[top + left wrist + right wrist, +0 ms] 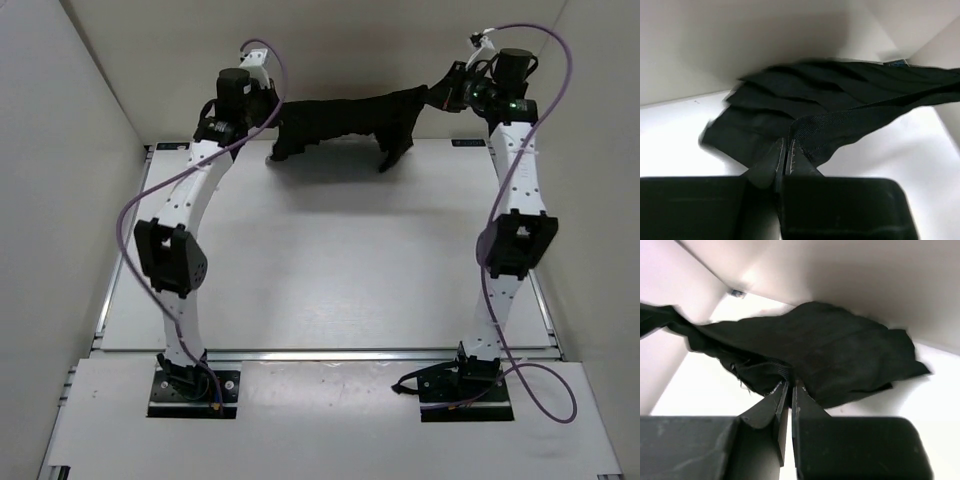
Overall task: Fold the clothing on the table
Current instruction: Flatten the skirt out
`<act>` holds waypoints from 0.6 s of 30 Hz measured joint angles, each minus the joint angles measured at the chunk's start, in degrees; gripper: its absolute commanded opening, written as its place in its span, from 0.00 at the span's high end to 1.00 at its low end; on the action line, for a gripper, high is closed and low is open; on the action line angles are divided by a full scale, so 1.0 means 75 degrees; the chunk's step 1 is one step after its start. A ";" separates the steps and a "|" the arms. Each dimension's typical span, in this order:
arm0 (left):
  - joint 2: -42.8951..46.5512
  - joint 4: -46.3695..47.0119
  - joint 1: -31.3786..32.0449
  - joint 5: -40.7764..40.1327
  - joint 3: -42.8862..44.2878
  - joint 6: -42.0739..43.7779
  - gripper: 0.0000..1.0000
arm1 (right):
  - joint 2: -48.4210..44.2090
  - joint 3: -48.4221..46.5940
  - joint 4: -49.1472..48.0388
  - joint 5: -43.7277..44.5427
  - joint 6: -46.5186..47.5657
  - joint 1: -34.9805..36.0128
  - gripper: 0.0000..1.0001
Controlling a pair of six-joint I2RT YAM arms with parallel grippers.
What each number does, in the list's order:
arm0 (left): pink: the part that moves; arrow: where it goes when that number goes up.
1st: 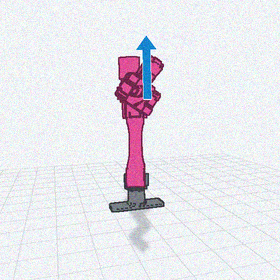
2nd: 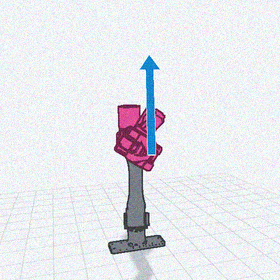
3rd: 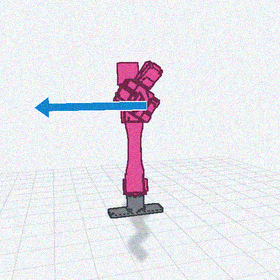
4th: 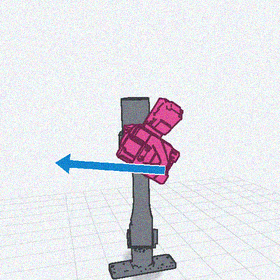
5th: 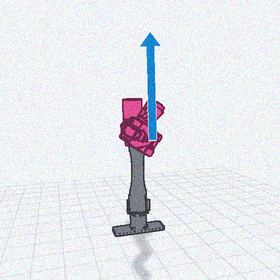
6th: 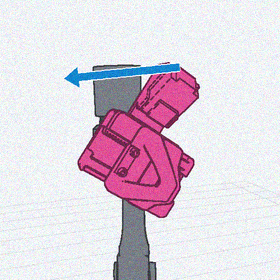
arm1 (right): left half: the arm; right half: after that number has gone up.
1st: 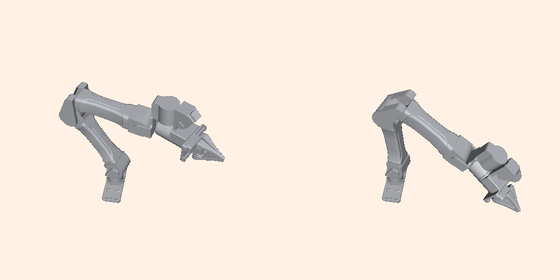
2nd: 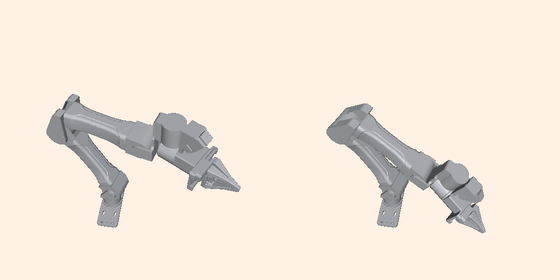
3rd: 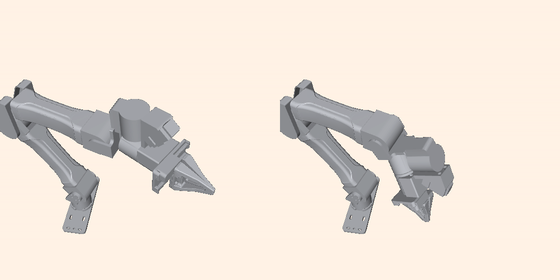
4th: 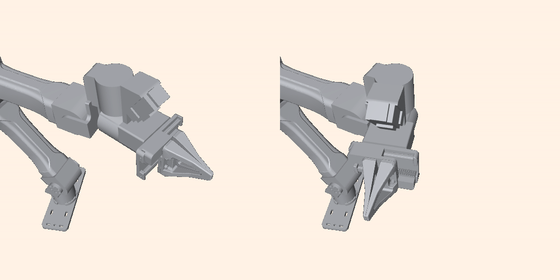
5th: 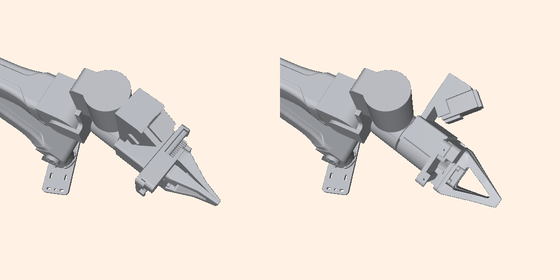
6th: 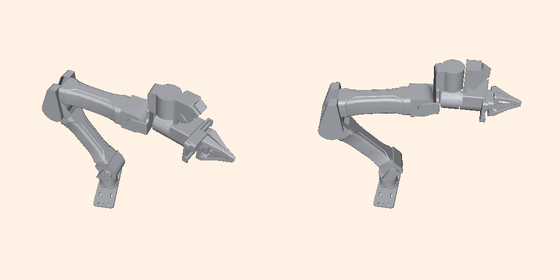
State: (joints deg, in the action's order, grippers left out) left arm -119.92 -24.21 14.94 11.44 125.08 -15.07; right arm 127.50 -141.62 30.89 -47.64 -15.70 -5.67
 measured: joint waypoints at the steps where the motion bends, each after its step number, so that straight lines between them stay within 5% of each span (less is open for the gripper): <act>1: 0.0545 0.0079 0.0187 -0.0201 -0.0562 0.0286 1.00 | -0.0525 0.0522 0.0085 0.0236 0.0254 0.0050 1.00; 3: 0.1786 0.0353 0.0597 -0.0729 -0.1982 0.0778 1.00 | -0.1760 0.1848 0.0271 0.0790 0.0688 0.0259 1.00; 6: 0.3920 0.0895 0.1195 -0.1096 -0.4762 0.1035 1.00 | -0.4505 0.5642 -0.0574 0.1953 0.1169 0.0915 1.00; 11: 0.6881 0.0973 0.0982 -0.1058 -0.9125 0.0396 1.00 | -0.8209 1.1401 -0.1539 0.2387 0.0801 0.2253 1.00; 18: 0.9078 -0.0020 0.1055 -0.0198 -1.2313 -0.1131 1.00 | -1.0503 1.5550 -0.1265 0.2378 -0.0816 0.2154 1.00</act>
State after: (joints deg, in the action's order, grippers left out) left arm -51.83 -24.36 22.85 9.96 32.73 -23.55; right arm 48.73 -24.99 21.41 -29.80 -21.82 10.48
